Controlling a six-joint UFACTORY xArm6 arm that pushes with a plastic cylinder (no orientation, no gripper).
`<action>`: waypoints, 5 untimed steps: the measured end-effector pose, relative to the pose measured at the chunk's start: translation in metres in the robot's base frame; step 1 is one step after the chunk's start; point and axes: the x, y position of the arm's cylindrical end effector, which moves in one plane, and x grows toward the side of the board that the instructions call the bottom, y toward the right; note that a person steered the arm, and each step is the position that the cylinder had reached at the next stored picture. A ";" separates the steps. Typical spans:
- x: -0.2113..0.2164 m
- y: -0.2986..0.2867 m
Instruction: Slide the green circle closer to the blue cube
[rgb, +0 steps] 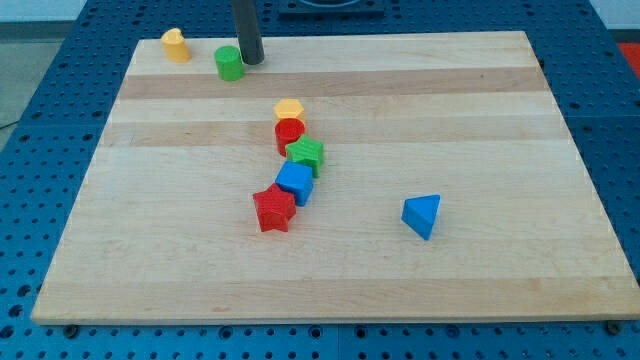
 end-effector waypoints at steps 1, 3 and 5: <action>-0.033 0.007; 0.022 -0.019; 0.022 -0.019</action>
